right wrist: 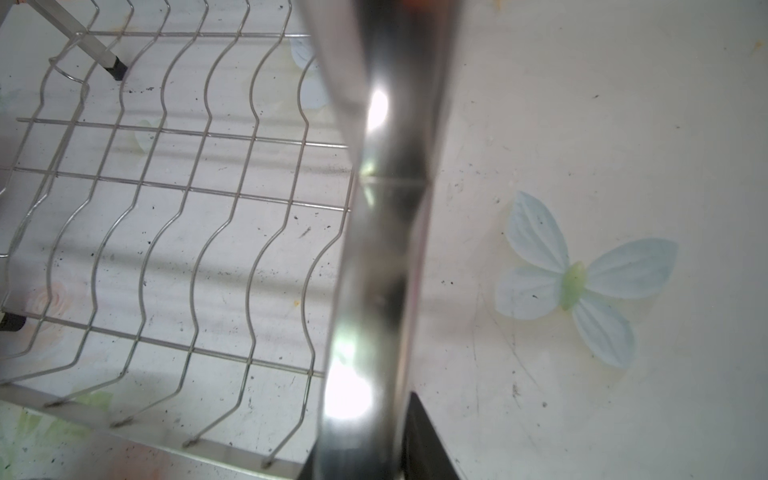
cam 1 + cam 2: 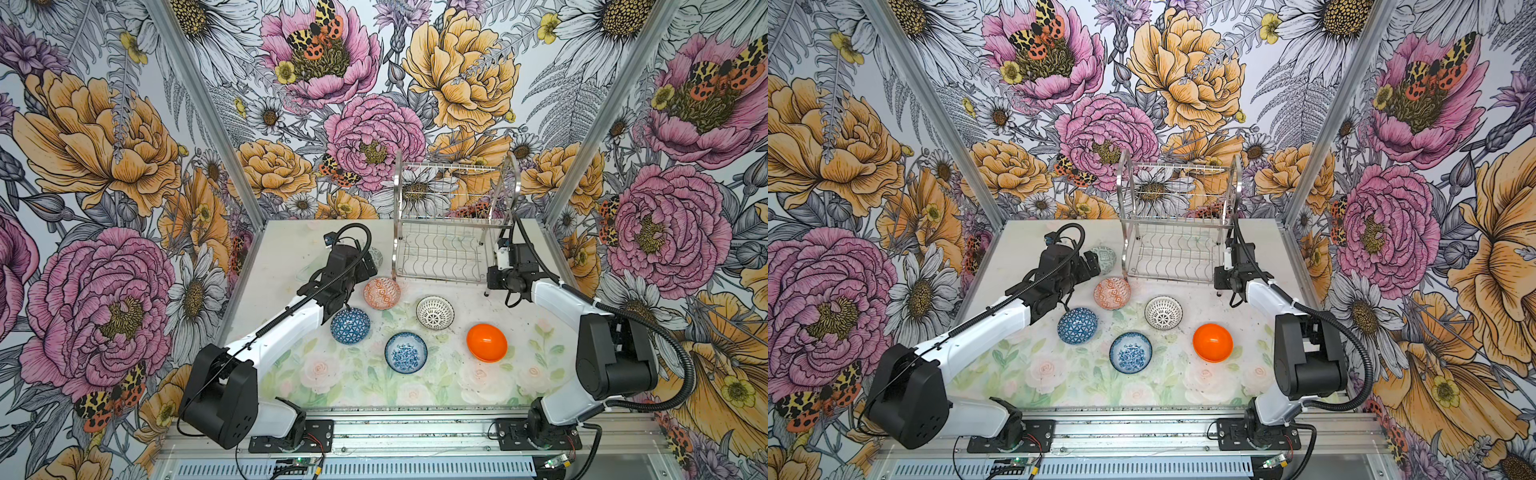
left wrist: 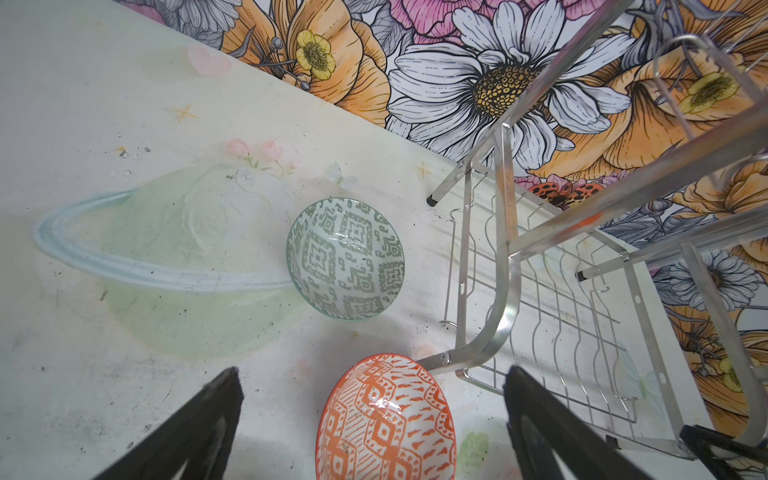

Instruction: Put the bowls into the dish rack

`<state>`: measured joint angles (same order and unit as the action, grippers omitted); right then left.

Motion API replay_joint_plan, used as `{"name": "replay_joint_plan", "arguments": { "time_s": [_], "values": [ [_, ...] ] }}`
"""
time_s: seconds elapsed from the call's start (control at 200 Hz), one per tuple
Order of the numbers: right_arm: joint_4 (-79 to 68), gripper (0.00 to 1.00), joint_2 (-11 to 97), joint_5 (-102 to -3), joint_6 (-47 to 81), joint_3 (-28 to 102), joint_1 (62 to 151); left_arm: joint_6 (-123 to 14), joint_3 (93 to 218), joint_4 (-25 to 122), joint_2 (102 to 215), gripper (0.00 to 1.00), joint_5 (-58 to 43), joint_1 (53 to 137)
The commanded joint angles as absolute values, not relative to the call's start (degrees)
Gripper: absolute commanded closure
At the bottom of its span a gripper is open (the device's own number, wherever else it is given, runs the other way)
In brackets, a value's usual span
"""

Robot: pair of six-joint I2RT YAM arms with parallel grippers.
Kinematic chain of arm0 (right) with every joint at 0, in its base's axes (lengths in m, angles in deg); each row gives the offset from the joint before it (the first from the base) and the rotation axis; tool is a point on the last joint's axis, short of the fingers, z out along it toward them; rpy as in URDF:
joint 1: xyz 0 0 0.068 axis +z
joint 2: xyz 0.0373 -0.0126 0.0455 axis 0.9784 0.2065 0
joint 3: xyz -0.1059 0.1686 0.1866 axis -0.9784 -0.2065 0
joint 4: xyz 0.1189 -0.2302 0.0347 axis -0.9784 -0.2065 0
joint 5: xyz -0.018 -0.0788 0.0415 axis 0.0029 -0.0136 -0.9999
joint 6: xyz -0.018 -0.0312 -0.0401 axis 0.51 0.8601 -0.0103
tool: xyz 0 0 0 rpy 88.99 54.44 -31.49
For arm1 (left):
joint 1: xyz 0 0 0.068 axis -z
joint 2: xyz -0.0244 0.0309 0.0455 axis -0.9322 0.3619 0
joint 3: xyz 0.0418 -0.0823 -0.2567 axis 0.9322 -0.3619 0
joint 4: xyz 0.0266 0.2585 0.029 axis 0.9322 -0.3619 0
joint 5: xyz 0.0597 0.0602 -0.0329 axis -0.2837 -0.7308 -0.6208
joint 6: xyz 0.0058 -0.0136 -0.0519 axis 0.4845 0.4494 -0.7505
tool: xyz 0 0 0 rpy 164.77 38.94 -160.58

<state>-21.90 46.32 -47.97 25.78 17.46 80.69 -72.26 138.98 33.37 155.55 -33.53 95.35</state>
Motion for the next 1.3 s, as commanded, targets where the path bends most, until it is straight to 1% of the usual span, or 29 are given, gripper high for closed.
{"name": "replay_joint_plan", "arguments": {
  "time_s": [0.0, 0.125, 0.28, 0.555, 0.706, 0.806, 0.901, 1.001, 1.076, 1.221, 1.276, 1.296],
  "values": [
    [-25.0, 0.76, 47.5, -45.1, 23.7, 19.1, 78.9, -72.7, 138.5, 31.7, 153.7, 0.01, -33.3, 94.7],
    [-25.0, 0.75, 46.6, -44.0, 21.4, 19.3, 78.6, -73.0, 137.5, 31.6, 153.1, 0.01, -32.8, 94.7],
    [-25.1, 0.74, 48.1, -43.1, 20.2, 20.7, 77.7, -72.9, 136.8, 31.4, 152.1, 0.01, -33.7, 94.7],
    [-25.1, 0.74, 50.1, -44.4, 17.1, 23.3, 76.7, -71.7, 136.2, 32.0, 149.8, 0.01, -34.4, 94.6],
    [-25.1, 0.73, 49.0, -45.5, 14.7, 22.2, 76.8, -75.0, 136.4, 30.7, 149.4, 0.01, -30.5, 93.0],
    [-25.0, 0.72, 46.9, -46.0, 11.9, 20.3, 76.9, -75.8, 136.5, 28.0, 149.4, 0.01, -30.7, 93.0],
    [-25.1, 0.67, 44.2, -47.4, 10.3, 18.1, 77.4, -76.3, 135.5, 26.6, 148.3, 0.01, -31.1, 93.0],
    [-25.1, 0.57, 39.6, -46.8, 8.9, 14.9, 78.4, -77.0, 133.6, 26.7, 146.3, 0.01, -30.3, 93.0],
    [-25.1, 0.52, 36.5, -46.0, 8.5, 13.1, 79.0, -76.8, 132.7, 26.4, 145.0, 0.01, -29.7, 93.2],
    [-25.6, 0.39, 31.2, -46.1, 8.1, 10.2, 79.6, -78.6, 132.4, 23.1, 143.0, 0.01, -29.4, 93.3],
    [-25.8, 0.32, 29.4, -46.6, 7.7, 9.2, 79.8, -79.7, 132.0, 22.6, 142.3, 0.01, -29.2, 93.4],
    [-25.8, 0.31, 29.0, -46.6, 7.7, 8.9, 79.8, -80.1, 131.9, 22.4, 142.1, 0.01, -29.2, 93.5]
  ]
}}
